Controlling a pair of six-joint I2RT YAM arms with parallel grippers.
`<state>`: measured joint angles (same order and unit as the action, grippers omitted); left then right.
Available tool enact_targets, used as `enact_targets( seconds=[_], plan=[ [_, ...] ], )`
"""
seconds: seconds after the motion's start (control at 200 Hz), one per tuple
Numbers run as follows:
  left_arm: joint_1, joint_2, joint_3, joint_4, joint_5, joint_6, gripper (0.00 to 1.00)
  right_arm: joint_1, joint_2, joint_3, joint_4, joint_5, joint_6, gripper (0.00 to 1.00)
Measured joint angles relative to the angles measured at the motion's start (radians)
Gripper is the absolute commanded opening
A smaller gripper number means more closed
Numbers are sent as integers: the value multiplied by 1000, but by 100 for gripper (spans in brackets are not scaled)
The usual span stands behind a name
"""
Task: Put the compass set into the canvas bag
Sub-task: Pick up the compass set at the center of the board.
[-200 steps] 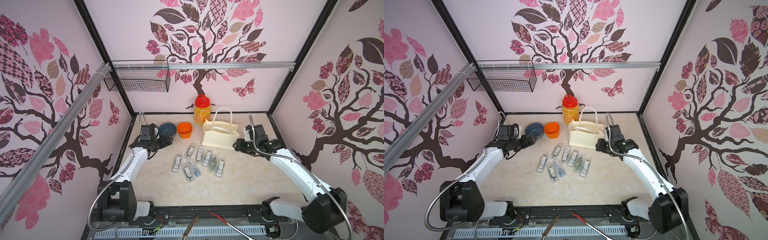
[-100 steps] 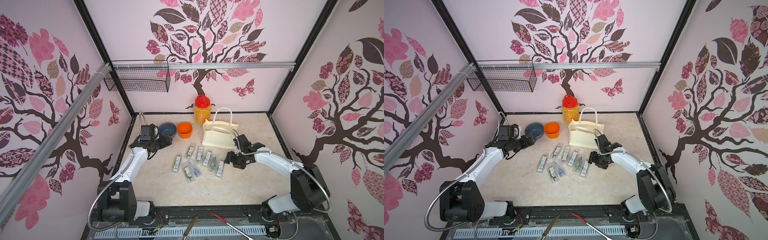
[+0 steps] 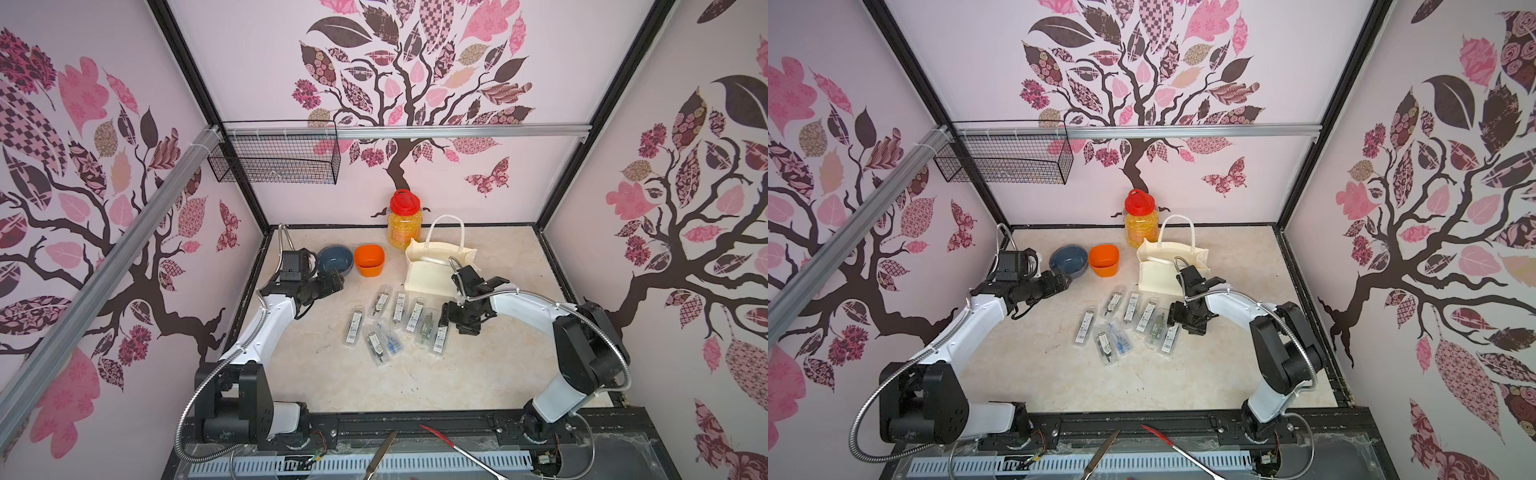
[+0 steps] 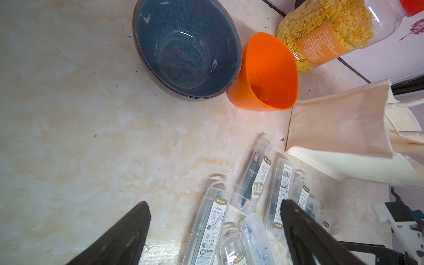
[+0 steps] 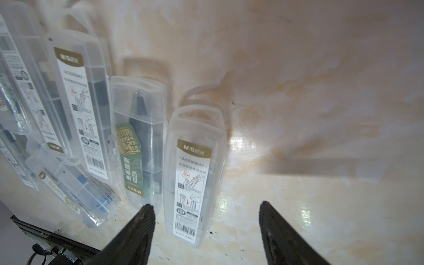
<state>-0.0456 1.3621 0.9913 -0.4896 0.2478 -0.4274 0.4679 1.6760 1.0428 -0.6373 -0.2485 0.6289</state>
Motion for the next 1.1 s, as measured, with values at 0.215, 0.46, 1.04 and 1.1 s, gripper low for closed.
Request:
enact_targets(
  seconds=[0.215,0.46,1.04,1.1],
  plan=[
    [1,0,0,-2,0,1,93,37,66,65,-32,20,-1,75],
    [9,0,0,-7,-1,2,93,48,132,99,-71,52,-1,72],
    [17,0,0,-11,0,2,93,55,151,118,-108,133,-13,57],
    [19,0,0,-11,0,2,93,55,151,118,-111,144,-23,55]
  ],
)
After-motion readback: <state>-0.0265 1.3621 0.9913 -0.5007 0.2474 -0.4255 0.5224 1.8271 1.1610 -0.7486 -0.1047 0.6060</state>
